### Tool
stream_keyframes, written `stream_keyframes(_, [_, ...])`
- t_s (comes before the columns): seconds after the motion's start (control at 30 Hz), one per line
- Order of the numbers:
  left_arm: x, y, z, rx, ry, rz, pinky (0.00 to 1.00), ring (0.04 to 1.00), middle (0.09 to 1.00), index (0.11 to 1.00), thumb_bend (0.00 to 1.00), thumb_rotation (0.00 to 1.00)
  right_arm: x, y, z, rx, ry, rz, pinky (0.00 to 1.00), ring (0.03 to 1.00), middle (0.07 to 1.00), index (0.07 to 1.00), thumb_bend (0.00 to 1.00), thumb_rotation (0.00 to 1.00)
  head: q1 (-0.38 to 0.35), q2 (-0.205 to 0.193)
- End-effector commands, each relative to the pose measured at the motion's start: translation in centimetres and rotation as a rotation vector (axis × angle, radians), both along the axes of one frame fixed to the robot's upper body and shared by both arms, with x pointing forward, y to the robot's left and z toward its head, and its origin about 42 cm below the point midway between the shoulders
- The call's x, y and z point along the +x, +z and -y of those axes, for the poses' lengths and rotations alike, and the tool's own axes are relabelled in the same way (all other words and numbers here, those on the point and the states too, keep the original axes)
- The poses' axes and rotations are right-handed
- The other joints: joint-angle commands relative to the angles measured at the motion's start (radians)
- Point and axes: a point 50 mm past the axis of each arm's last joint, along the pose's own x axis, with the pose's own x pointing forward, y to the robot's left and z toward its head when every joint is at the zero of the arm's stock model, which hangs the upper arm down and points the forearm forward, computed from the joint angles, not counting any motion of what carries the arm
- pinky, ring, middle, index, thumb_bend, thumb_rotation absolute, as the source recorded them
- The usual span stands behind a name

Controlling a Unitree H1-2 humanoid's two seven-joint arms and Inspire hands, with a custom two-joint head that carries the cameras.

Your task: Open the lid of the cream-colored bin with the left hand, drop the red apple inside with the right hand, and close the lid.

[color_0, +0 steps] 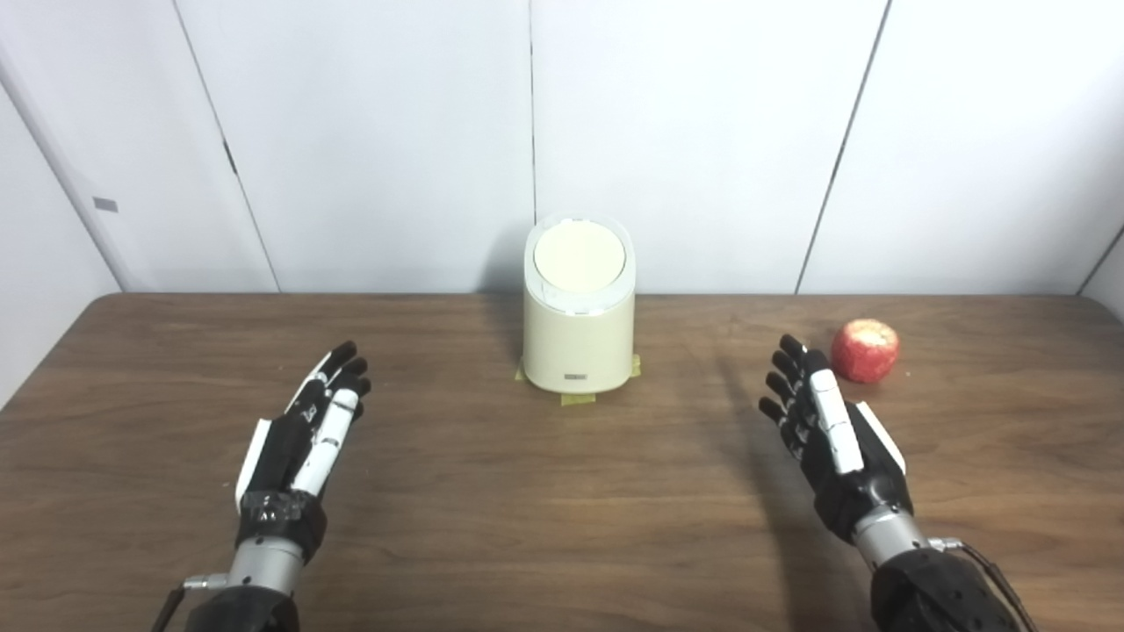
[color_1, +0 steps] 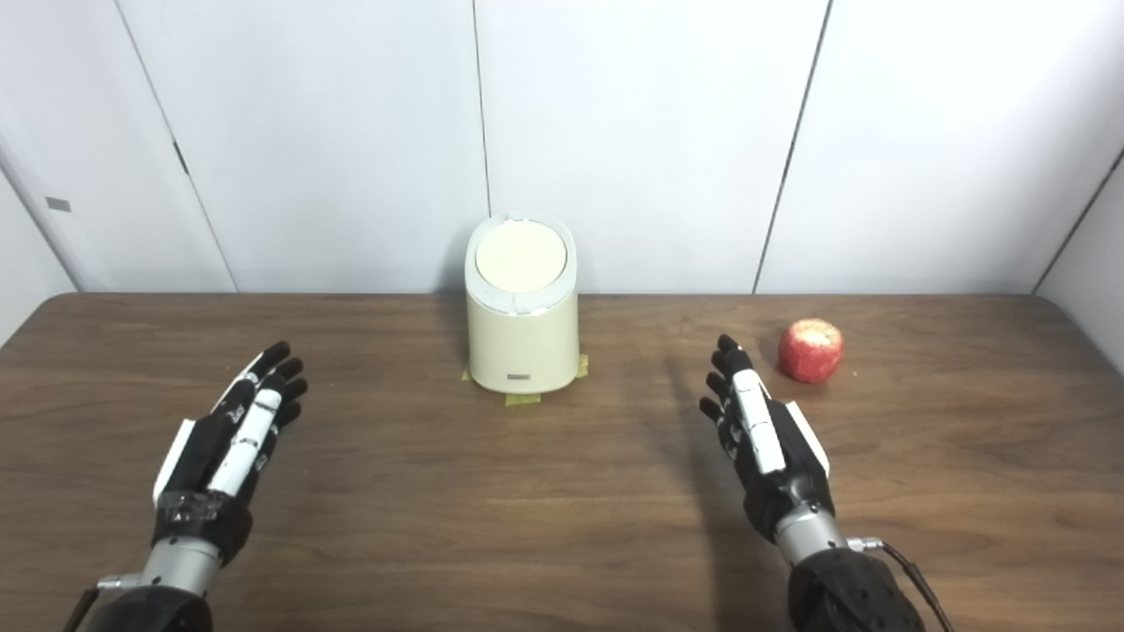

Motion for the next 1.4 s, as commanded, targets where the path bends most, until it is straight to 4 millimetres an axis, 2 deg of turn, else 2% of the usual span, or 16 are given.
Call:
stream_keyframes(0.0, [0.8,1.6,0.2,0.011,-0.015,0.082,0.94,0.913,0.917,0.93,0.31,0.63,0.9,2.1,-0.1,0.007,0.007,0.087,0.95,0.988,0.993,0.973,0.5,0.91,0.0,0.001])
stream_keyframes(0.37, [0.8,1.8,0.2,-0.001,-0.013,0.08,0.94,0.91,0.914,0.933,0.32,0.61,1.0,2.1,-0.2,0.012,0.008,0.087,0.93,0.979,0.988,0.97,0.5,0.9,-0.005,0.0])
stream_keyframes(0.57, [0.7,1.6,0.1,-0.01,-0.01,0.082,0.94,0.914,0.917,0.93,0.32,0.6,0.8,1.9,-0.3,0.012,0.01,0.087,0.93,0.975,0.987,0.97,0.49,0.91,-0.021,-0.014])
stream_keyframes(0.7, [0.5,1.5,0.0,-0.004,-0.007,0.067,0.93,0.917,0.92,0.947,0.31,0.5,0.6,1.6,-0.5,0.019,0.007,0.084,0.93,0.979,0.988,0.972,0.48,0.91,-0.016,-0.03])
stream_keyframes(0.77, [0.4,1.6,0.0,0.018,-0.008,0.058,0.92,0.918,0.923,0.954,0.38,0.41,0.5,1.4,-0.5,0.025,0.003,0.082,0.94,0.982,0.991,0.974,0.48,0.91,-0.009,-0.04])
stream_keyframes(0.8, [0.4,1.7,0.0,0.029,-0.006,0.056,0.93,0.918,0.922,0.953,0.44,0.36,0.5,1.3,-0.5,0.028,0.002,0.08,0.94,0.983,0.992,0.976,0.48,0.91,-0.009,-0.04])
stream_keyframes(0.9, [0.6,2.1,0.2,0.06,-0.001,0.056,0.97,0.928,0.918,0.95,0.56,0.31,0.4,1.1,-0.5,0.027,0.005,0.077,0.94,0.984,0.993,0.979,0.47,0.91,-0.005,-0.047])
stream_keyframes(0.93, [1.0,2.8,0.4,0.068,-0.001,0.063,0.98,0.931,0.918,0.95,0.58,0.3,0.3,1.0,-0.5,0.029,0.006,0.076,0.94,0.984,0.993,0.98,0.47,0.91,-0.002,-0.054])
stream_keyframes(1.0, [1.7,4.1,0.6,0.103,-0.003,0.083,0.93,0.924,0.911,0.941,0.67,0.27,0.3,0.9,-0.6,0.033,0.01,0.075,0.95,0.989,0.995,0.981,0.46,0.91,0.0,-0.06])
stream_keyframes(1.2, [4.9,8.2,0.6,0.296,-0.026,0.188,0.92,0.889,0.9,0.949,0.8,0.29,0.4,0.4,-0.8,0.037,0.025,0.078,0.95,0.999,1.0,0.989,0.45,0.94,0.002,-0.074])
stream_keyframes(1.37, [7.7,10.9,0.9,0.365,-0.08,0.232,0.88,0.882,0.917,0.959,0.84,0.22,0.5,0.1,-1.0,0.049,0.014,0.073,0.95,0.996,0.997,0.985,0.44,0.94,0.01,-0.078])
